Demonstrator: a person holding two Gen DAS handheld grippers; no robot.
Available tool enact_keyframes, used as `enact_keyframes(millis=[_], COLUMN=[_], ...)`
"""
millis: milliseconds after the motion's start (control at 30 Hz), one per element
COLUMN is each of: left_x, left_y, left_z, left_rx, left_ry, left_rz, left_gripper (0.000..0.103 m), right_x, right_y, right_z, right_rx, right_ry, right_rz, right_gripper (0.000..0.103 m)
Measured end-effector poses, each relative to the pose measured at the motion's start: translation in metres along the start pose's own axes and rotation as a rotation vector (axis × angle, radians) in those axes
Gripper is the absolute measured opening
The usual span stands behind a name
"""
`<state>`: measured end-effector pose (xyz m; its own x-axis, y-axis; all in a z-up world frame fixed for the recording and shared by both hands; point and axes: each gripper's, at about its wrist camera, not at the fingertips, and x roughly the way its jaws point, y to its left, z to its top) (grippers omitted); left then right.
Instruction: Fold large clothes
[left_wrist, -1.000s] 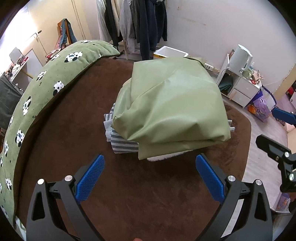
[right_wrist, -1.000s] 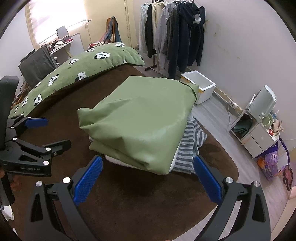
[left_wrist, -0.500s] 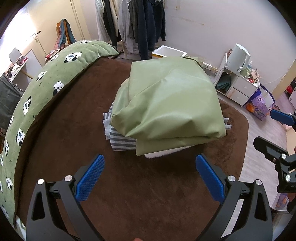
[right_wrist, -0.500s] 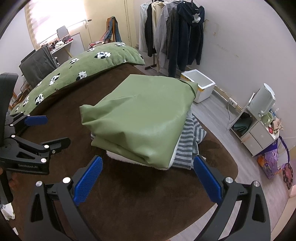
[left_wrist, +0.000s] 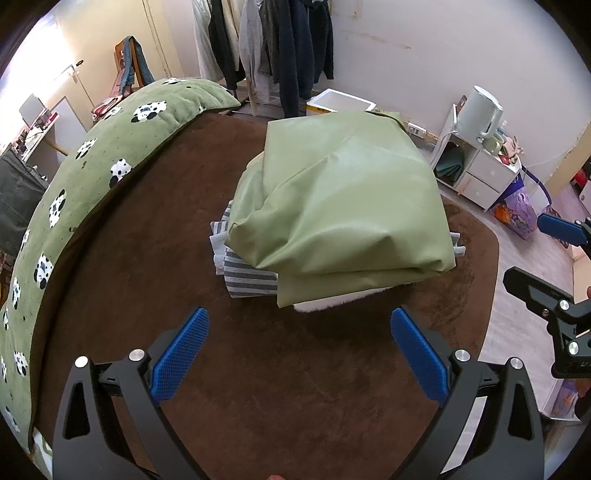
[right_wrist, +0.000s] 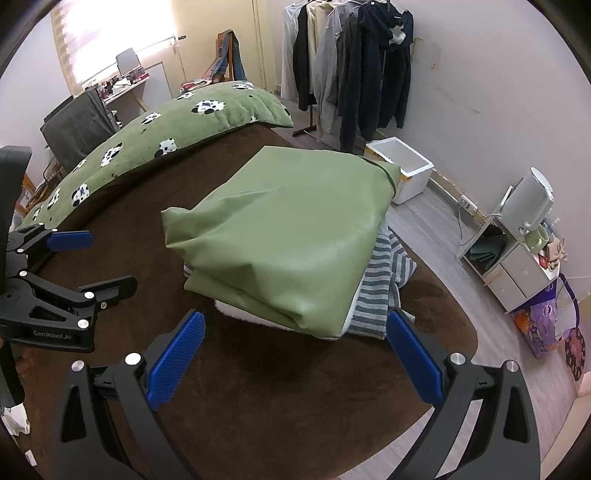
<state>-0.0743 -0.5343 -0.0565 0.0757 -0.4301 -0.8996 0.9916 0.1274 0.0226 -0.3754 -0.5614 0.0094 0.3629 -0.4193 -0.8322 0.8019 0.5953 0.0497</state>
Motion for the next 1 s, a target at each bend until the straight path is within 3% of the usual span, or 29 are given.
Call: enact_keyframes(millis=[1000], left_x=[-0.001], left_y=[-0.003], left_z=[-0.002], left_rx=[0.020], left_ry=[-0.017], left_rz=[-0.006], left_gripper=[0.097], right_x=[0.010], right_y=[-0.001], right_z=[-0.002], right_rx=[0.002], right_ry=[0.023], right_rz=[-0.001], right_gripper=[0.097])
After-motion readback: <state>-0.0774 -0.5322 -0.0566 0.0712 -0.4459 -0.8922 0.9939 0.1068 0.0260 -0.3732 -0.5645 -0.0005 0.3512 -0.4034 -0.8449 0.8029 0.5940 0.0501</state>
